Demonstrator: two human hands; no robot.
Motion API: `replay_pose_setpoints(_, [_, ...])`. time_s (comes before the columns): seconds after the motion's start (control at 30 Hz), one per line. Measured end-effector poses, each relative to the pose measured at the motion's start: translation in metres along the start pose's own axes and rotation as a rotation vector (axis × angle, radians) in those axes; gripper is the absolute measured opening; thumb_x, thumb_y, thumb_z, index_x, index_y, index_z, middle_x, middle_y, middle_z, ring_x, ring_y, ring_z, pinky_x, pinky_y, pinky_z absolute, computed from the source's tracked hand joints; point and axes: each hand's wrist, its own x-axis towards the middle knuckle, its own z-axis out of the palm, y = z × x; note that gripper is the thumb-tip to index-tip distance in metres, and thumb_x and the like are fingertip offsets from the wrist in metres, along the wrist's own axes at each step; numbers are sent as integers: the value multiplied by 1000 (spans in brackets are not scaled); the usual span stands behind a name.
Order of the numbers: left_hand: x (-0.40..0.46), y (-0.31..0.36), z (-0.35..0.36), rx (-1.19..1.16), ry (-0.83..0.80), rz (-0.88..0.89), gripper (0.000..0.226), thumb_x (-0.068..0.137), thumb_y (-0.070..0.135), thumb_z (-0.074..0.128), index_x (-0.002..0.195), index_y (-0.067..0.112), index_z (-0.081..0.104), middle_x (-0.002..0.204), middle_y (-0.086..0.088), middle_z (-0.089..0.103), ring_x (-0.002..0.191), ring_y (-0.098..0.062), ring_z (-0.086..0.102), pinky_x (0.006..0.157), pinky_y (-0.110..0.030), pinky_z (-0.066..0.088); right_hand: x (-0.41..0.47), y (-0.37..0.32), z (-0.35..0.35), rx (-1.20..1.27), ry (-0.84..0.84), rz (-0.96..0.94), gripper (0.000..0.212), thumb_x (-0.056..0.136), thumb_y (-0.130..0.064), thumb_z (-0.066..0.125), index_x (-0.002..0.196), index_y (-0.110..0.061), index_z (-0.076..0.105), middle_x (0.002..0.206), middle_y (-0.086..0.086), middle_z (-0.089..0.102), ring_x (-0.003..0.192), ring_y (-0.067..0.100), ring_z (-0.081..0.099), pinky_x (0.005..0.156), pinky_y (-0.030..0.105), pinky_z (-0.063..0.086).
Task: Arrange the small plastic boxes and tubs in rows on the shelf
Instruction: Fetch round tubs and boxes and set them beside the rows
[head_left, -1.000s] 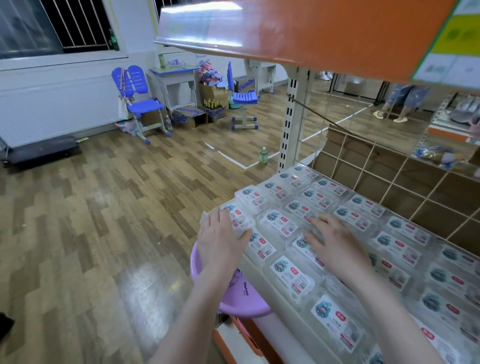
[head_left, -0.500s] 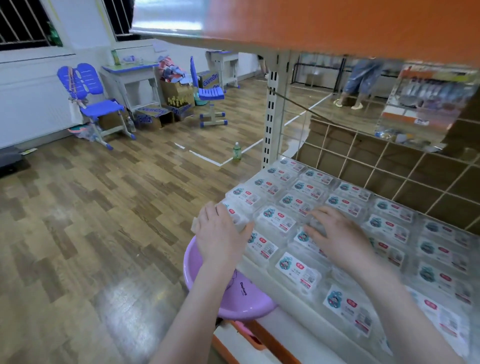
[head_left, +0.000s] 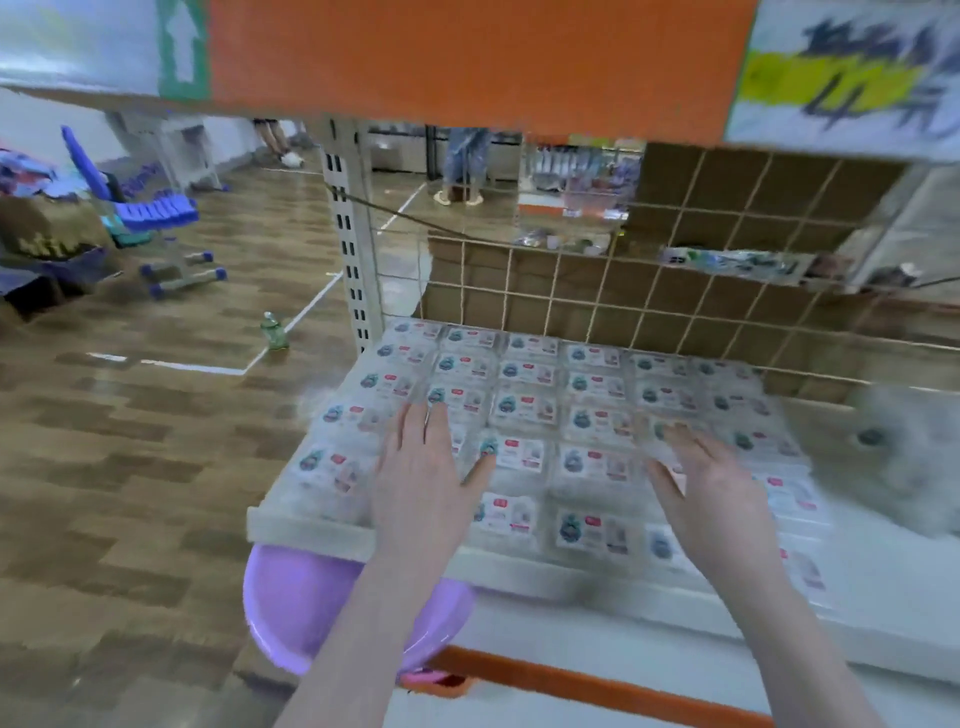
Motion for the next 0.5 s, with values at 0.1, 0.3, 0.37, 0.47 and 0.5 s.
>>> replay_pose_setpoints(0.1, [0, 38, 8, -29, -60, 140, 72, 89, 56, 45, 143, 11, 33, 150, -6, 31, 141, -23, 22, 112, -34, 22, -29, 34, -20, -55, 69, 133, 40, 89, -25, 61, 123, -4, 60, 121, 13, 62, 107, 35, 59, 82, 42, 49])
replay_pose_setpoints(0.3, [-25, 140, 30, -91, -136, 364, 68, 90, 56, 44, 143, 14, 31, 149, -3, 30, 139, -21, 23, 111, -34, 25, -93, 120, -60, -123, 164, 341, 42, 83, -16, 69, 118, 5, 60, 113, 21, 63, 104, 39, 59, 85, 45, 48])
replay_pose_setpoints(0.37, [-43, 181, 39, -111, -146, 431, 67, 91, 54, 45, 143, 15, 31, 147, -1, 31, 137, -21, 26, 110, -32, 25, -117, 154, -76, -149, 178, 413, 44, 84, -17, 69, 120, 4, 59, 116, 21, 61, 106, 39, 57, 86, 46, 47])
replay_pose_setpoints(0.47, [-79, 248, 54, -158, -175, 524, 66, 90, 53, 46, 143, 16, 31, 145, 0, 33, 135, -20, 27, 110, -31, 25, -155, 208, -105, -173, 215, 495, 43, 82, -16, 71, 119, 3, 60, 114, 21, 62, 103, 39, 58, 84, 45, 47])
replay_pose_setpoints(0.5, [-93, 271, 59, -165, -184, 552, 68, 90, 55, 45, 144, 16, 30, 146, 1, 31, 136, -20, 24, 111, -30, 23, -168, 226, -116, -191, 235, 497, 42, 79, -15, 73, 115, 3, 61, 109, 20, 63, 99, 39, 59, 80, 43, 49])
